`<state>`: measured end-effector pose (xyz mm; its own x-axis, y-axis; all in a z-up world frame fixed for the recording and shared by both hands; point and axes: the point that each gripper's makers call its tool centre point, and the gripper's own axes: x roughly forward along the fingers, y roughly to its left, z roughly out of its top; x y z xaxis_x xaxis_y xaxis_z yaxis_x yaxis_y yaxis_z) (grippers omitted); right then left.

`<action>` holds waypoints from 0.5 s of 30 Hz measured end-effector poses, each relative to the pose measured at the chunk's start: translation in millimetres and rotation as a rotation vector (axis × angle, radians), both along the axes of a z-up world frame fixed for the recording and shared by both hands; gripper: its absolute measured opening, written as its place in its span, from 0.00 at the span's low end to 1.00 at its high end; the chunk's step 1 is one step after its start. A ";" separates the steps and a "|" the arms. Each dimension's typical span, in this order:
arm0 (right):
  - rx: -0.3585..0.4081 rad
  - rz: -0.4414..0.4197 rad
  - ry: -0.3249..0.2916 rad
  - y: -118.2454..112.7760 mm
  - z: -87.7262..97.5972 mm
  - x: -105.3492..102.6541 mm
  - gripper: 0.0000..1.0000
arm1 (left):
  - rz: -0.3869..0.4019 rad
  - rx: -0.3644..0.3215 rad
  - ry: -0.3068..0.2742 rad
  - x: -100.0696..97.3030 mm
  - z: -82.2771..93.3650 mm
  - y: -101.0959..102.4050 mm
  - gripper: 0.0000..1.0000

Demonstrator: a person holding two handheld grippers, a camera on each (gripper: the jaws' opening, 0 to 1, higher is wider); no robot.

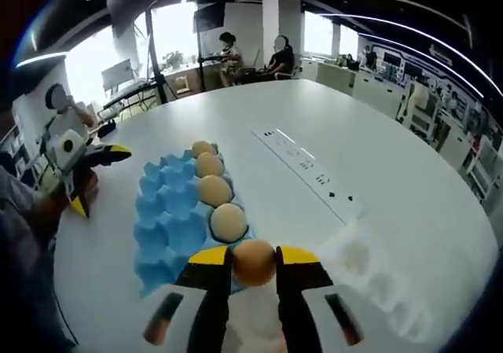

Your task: Pick up the eggs on the table and place them into the egg tray on the table

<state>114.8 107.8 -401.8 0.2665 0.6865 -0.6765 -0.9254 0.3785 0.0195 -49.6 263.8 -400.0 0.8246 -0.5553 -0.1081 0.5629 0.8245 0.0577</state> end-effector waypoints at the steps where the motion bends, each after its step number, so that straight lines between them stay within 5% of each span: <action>1: -0.002 0.005 0.005 1.2 -1.4 -0.7 0.23 | 0.000 0.000 0.000 0.0 0.0 0.0 0.85; 15: -0.024 0.025 0.028 5.9 -10.6 -4.4 0.23 | 0.002 0.004 -0.002 -0.3 -0.1 1.4 0.84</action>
